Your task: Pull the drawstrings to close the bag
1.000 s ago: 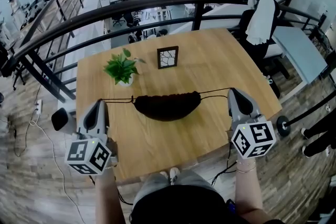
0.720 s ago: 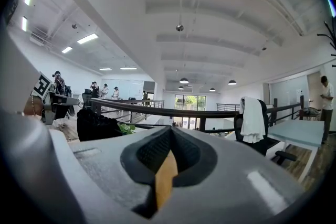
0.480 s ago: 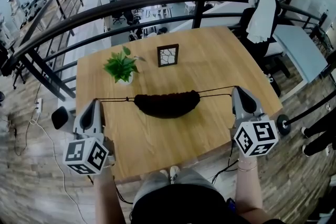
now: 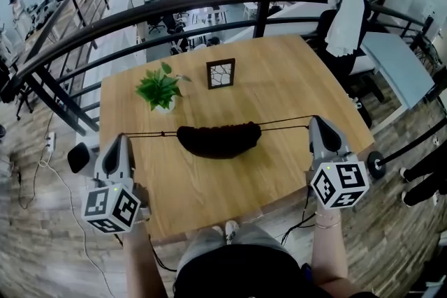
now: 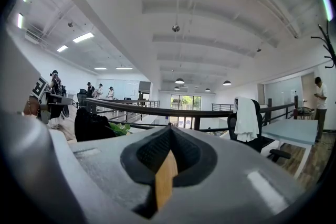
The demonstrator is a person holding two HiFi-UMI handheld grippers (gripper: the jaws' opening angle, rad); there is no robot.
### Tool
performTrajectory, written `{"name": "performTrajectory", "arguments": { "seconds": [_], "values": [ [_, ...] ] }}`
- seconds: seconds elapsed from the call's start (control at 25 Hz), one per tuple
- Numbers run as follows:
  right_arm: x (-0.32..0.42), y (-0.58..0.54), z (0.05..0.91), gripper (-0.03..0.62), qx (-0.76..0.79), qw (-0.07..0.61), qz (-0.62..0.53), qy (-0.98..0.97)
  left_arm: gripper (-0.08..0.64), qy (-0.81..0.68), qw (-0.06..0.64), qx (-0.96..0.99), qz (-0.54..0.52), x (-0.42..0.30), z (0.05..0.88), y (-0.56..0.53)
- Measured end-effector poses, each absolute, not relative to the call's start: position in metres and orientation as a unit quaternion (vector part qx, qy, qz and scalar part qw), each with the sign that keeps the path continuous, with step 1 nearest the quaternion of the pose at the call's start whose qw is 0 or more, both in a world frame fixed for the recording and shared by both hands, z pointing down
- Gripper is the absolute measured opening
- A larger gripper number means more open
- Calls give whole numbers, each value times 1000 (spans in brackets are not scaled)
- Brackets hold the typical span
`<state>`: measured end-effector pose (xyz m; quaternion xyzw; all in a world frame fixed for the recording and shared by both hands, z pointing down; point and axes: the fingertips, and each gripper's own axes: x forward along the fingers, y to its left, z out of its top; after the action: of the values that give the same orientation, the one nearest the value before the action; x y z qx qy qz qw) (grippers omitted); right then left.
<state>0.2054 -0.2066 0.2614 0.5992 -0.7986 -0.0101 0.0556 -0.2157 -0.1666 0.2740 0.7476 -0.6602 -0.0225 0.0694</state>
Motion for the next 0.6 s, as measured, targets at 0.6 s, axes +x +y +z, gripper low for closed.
{"name": "performTrajectory", "arguments": {
  "seconds": [0.6],
  "values": [
    [225, -205, 261, -2, 623, 49, -5, -781, 14, -674, 63, 735, -35, -229, 267, -161]
  ]
}}
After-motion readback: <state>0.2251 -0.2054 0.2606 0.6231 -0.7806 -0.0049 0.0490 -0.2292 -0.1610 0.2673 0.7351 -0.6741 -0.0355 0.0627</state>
